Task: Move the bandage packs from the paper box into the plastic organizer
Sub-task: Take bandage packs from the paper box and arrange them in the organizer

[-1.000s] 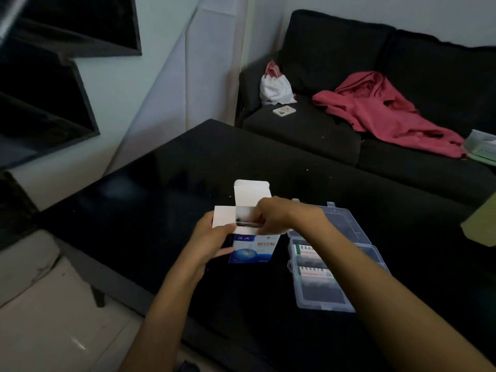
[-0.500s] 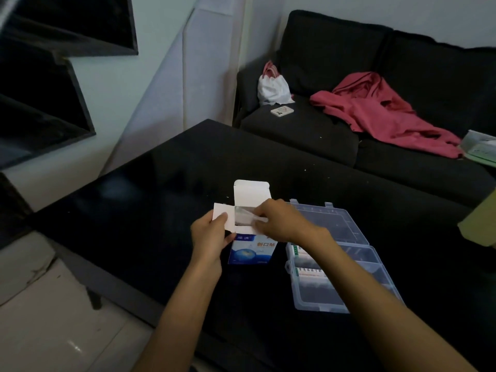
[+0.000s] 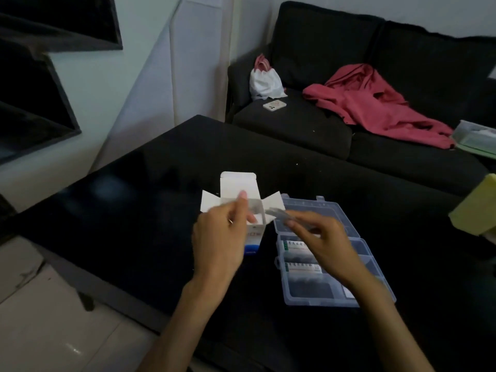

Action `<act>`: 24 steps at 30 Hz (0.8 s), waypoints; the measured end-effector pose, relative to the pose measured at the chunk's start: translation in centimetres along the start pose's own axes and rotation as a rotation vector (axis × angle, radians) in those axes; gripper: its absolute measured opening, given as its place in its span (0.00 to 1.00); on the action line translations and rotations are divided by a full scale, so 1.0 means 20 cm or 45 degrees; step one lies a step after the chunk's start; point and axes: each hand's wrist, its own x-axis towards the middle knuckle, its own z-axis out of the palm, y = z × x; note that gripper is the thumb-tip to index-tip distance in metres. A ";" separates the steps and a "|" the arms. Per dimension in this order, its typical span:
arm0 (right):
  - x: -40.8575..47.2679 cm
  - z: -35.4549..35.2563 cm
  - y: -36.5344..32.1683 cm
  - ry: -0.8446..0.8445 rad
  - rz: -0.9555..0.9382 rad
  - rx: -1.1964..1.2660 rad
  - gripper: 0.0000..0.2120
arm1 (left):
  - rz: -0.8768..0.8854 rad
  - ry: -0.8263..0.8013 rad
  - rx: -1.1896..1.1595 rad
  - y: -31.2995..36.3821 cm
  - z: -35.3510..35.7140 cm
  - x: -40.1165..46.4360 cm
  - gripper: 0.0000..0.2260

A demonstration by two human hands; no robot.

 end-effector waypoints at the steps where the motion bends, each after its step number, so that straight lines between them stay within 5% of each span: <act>1: -0.05 -0.01 0.02 0.049 0.013 0.024 0.11 | -0.069 -0.184 0.033 0.01 0.02 -0.03 0.24; 4: -0.14 -0.05 0.07 0.111 0.000 -0.024 0.11 | -0.386 -0.763 0.000 0.06 0.08 -0.06 0.29; 6: -0.17 -0.07 0.10 0.056 -0.026 -0.197 0.13 | -0.598 -0.943 -0.123 0.09 0.13 -0.06 0.28; 12: -0.19 -0.02 0.18 -0.120 0.028 -0.497 0.15 | -0.759 -1.022 -0.275 -0.02 0.19 -0.05 0.09; 16: -0.19 -0.02 0.20 0.026 0.334 0.074 0.25 | -0.636 -0.917 -0.309 -0.03 0.23 -0.03 0.09; 19: -0.16 -0.05 0.15 0.147 0.741 0.645 0.12 | -0.397 -0.871 -0.279 -0.03 0.26 -0.04 0.09; 24: -0.17 -0.08 0.15 0.104 0.729 0.831 0.25 | -0.223 -0.800 -0.302 -0.05 0.29 -0.04 0.08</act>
